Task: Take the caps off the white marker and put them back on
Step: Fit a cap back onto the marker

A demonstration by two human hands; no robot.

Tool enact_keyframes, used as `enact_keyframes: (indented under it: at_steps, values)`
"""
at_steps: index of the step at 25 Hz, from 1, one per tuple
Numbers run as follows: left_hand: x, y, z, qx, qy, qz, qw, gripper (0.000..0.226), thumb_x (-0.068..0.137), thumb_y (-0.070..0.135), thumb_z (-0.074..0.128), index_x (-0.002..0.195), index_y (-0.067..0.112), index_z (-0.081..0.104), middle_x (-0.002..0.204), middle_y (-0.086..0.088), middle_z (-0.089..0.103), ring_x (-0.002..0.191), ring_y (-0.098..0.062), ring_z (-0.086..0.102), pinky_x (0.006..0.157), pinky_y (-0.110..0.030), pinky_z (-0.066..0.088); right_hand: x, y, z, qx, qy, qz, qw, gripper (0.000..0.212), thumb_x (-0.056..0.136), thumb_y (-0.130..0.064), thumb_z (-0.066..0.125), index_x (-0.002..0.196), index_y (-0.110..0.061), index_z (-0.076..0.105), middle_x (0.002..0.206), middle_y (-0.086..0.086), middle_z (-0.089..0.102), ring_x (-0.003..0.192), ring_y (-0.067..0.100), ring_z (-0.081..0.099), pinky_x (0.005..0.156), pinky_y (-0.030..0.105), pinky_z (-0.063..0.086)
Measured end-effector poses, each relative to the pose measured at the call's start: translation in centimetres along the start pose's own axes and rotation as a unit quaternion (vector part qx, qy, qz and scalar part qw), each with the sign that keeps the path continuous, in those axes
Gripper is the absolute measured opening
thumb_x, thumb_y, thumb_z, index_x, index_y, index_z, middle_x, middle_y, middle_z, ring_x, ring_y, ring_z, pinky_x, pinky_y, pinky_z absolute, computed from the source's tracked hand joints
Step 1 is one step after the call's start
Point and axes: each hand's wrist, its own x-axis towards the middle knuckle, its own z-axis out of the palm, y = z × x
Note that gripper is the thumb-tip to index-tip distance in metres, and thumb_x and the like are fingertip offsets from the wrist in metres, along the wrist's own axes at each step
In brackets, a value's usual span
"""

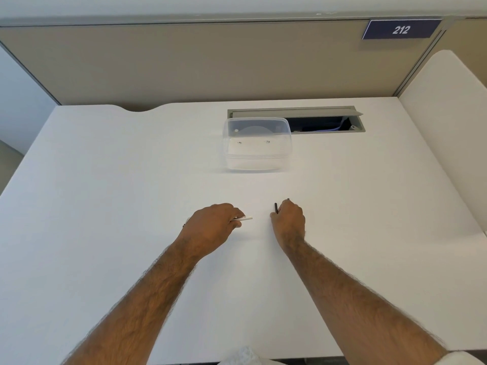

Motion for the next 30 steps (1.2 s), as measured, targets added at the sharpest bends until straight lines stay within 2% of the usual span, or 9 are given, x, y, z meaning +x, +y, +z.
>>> enact_keyframes:
  at_steps: [5, 11, 17, 19, 20, 22, 24, 28, 30]
  values:
    - [-0.1, 0.4, 0.7, 0.002, -0.002, 0.009, 1.000, 0.026, 0.105, 0.035, 0.048, 0.126, 0.034, 0.064, 0.110, 0.015, 0.065, 0.105, -0.012, 0.059, 0.077, -0.029, 0.039, 0.1, -0.1, 0.1, -0.030, -0.003, -0.012, 0.999, 0.010, 0.091, -0.010, 0.055, 0.094, -0.003, 0.062, 0.096, 0.015, 0.069, 0.088, 0.032, 0.067, 0.065, 0.030, 0.042]
    - [-0.4, 0.3, 1.0, -0.006, 0.000, 0.006, 1.000, 0.026, 0.104, 0.035, 0.049, 0.125, 0.034, 0.064, 0.110, 0.015, 0.065, 0.105, -0.013, 0.060, 0.077, -0.030, 0.039, 0.2, 0.1, 0.1, -0.043, 0.003, -0.025, 0.999, 0.013, 0.090, -0.013, 0.057, 0.095, -0.002, 0.063, 0.096, 0.016, 0.070, 0.089, 0.032, 0.067, 0.071, 0.033, 0.048]
    - [-0.9, 0.1, 1.3, -0.008, 0.003, -0.002, 1.000, 0.027, 0.103, 0.039, 0.050, 0.126, 0.037, 0.064, 0.108, 0.015, 0.064, 0.105, -0.011, 0.059, 0.077, -0.029, 0.040, -1.0, 0.5, -0.5, 0.049, 0.066, -0.074, 0.994, 0.010, 0.092, -0.017, 0.059, 0.092, -0.009, 0.066, 0.089, 0.004, 0.068, 0.083, 0.024, 0.062, 0.073, 0.035, 0.049]
    - [-1.0, 0.2, 1.5, -0.014, 0.010, -0.001, 1.000, 0.027, 0.103, 0.038, 0.051, 0.126, 0.035, 0.066, 0.106, 0.013, 0.064, 0.104, -0.012, 0.060, 0.076, -0.029, 0.039, -2.1, 0.2, -1.2, 0.101, 0.032, -0.121, 0.987, 0.007, 0.090, -0.018, 0.062, 0.089, -0.014, 0.068, 0.084, -0.004, 0.068, 0.078, 0.016, 0.062, 0.073, 0.030, 0.049]
    - [-1.0, 0.3, 1.6, -0.015, 0.014, 0.002, 1.000, 0.027, 0.103, 0.037, 0.053, 0.125, 0.033, 0.067, 0.105, 0.012, 0.065, 0.103, -0.013, 0.060, 0.075, -0.029, 0.039, -2.7, 0.0, -1.5, 0.147, -0.014, -0.133, 0.980, 0.007, 0.089, -0.018, 0.064, 0.087, -0.015, 0.069, 0.082, -0.005, 0.069, 0.074, 0.013, 0.063, 0.070, 0.027, 0.050]
    - [-0.9, 0.5, 1.5, -0.011, 0.025, 0.006, 1.000, 0.024, 0.102, 0.034, 0.055, 0.120, 0.028, 0.070, 0.102, 0.009, 0.067, 0.100, -0.016, 0.062, 0.074, -0.031, 0.040, -4.1, -0.5, -2.3, 0.263, -0.145, -0.103, 0.948, 0.008, 0.089, -0.018, 0.067, 0.086, -0.013, 0.071, 0.079, 0.001, 0.073, 0.068, 0.013, 0.066, 0.061, 0.028, 0.053]
    - [-0.8, 0.6, 1.5, -0.004, 0.039, 0.008, 0.999, 0.022, 0.101, 0.033, 0.058, 0.115, 0.025, 0.073, 0.099, 0.005, 0.070, 0.097, -0.020, 0.063, 0.074, -0.032, 0.041, -5.1, -0.6, -3.3, 0.334, -0.228, -0.076, 0.911, 0.011, 0.092, -0.014, 0.064, 0.088, -0.010, 0.073, 0.082, 0.009, 0.076, 0.067, 0.015, 0.069, 0.057, 0.028, 0.052]
    - [-0.7, 0.9, 1.0, 0.002, 0.048, 0.022, 0.999, 0.021, 0.100, 0.033, 0.059, 0.113, 0.027, 0.075, 0.096, 0.005, 0.070, 0.096, -0.021, 0.063, 0.075, -0.029, 0.037, -5.5, -1.0, -5.3, 0.341, -0.253, -0.099, 0.900, 0.007, 0.089, -0.008, 0.068, 0.092, -0.003, 0.072, 0.084, 0.012, 0.076, 0.069, 0.016, 0.067, 0.061, 0.028, 0.050]
    - [-1.0, 1.1, 0.6, 0.008, 0.090, 0.059, 0.994, 0.022, 0.096, 0.035, 0.065, 0.115, 0.027, 0.074, 0.104, 0.006, 0.070, 0.104, -0.021, 0.062, 0.083, -0.030, 0.040, -5.5, -1.4, -5.8, 0.345, -0.240, -0.097, 0.902, 0.009, 0.085, -0.006, 0.073, 0.091, 0.000, 0.070, 0.079, 0.010, 0.073, 0.066, 0.016, 0.065, 0.060, 0.027, 0.049]
